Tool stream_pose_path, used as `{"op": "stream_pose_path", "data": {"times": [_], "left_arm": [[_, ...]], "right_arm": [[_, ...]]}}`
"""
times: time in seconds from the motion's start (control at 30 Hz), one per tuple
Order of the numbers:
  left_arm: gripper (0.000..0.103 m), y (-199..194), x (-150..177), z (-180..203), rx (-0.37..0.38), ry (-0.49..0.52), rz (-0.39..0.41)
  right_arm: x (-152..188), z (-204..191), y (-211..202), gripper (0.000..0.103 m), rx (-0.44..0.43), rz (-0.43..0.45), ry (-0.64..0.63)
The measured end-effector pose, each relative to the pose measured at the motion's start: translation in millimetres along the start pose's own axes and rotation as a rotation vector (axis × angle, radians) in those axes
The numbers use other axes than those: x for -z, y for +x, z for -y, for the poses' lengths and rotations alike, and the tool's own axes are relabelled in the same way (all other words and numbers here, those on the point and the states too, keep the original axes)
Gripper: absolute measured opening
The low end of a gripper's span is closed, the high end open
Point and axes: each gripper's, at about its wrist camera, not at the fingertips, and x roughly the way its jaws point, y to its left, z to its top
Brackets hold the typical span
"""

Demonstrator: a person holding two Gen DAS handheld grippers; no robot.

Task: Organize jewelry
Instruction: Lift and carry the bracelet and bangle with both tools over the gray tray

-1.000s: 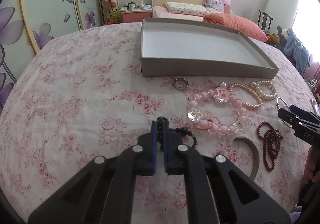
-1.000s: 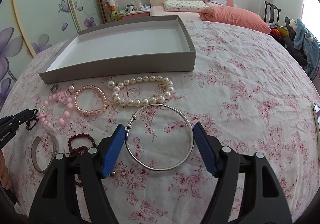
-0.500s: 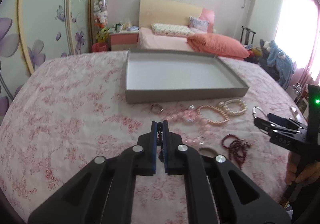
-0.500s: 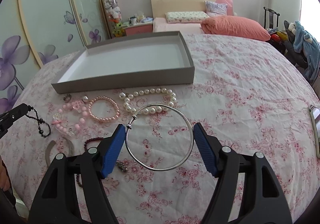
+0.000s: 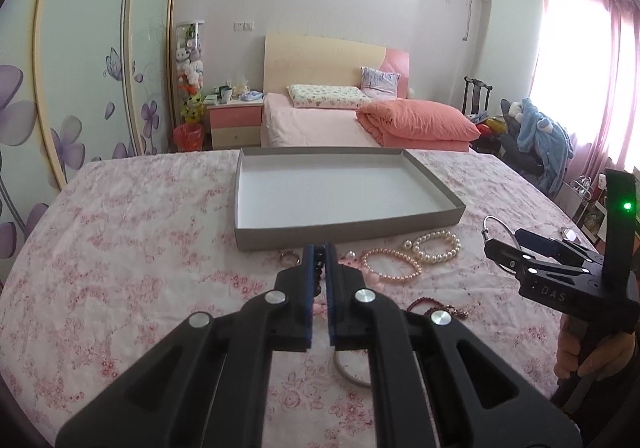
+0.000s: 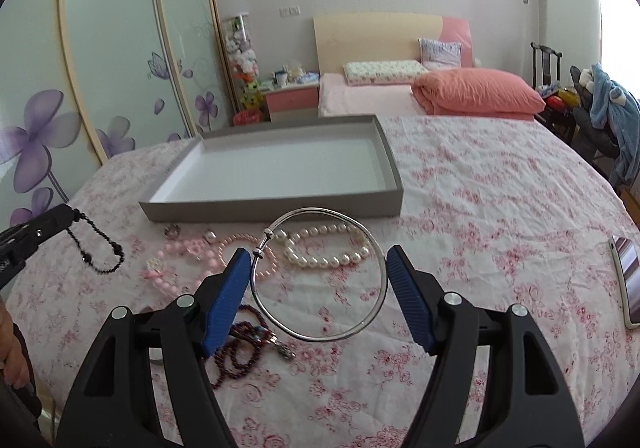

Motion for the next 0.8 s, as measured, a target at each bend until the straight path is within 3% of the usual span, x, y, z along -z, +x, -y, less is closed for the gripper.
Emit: {"op": "stream_pose_path", "data": {"times": [0.47, 0.8], "left_arm": [[0.006, 4, -10, 8, -0.022, 0.009, 0.03], [0.006, 17, -40, 18, -0.071, 0.046, 0.083]], "right_arm": [[-16, -12, -17, 0.07, -0.012, 0.104, -0.029], [-45, -20, -20, 0.07, 0.018, 0.222, -0.061]]}}
